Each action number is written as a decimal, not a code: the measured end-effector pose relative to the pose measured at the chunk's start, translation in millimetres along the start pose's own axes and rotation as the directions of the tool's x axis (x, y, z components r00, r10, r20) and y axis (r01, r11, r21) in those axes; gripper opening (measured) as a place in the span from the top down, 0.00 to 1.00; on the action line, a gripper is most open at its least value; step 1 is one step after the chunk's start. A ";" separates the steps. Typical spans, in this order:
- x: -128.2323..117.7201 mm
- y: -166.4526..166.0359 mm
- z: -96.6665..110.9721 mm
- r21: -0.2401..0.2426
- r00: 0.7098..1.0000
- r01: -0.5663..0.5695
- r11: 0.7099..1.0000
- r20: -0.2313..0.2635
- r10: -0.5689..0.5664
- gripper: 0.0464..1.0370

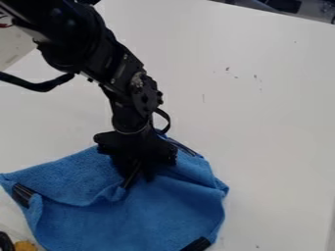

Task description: Unfold the cloth from the right to left

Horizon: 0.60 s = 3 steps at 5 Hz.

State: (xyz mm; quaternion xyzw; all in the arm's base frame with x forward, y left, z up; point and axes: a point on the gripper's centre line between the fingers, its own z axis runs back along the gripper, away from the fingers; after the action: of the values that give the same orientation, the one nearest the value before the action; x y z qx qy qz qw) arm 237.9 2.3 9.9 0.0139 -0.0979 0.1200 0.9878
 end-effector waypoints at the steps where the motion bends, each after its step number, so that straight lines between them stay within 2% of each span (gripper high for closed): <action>1: -0.3 1.5 1.6 0.007 1.000 -0.010 1.000 0.003 0.010 0.10; 2: -1.0 2.6 5.2 0.012 1.000 -0.006 1.000 0.005 0.005 0.03; 3: -2.4 3.4 6.0 0.016 1.000 0.011 1.000 -0.002 -0.011 0.08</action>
State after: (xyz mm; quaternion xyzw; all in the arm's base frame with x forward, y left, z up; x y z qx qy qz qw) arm 233.6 4.8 15.3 0.0221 -0.0958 0.1154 0.9884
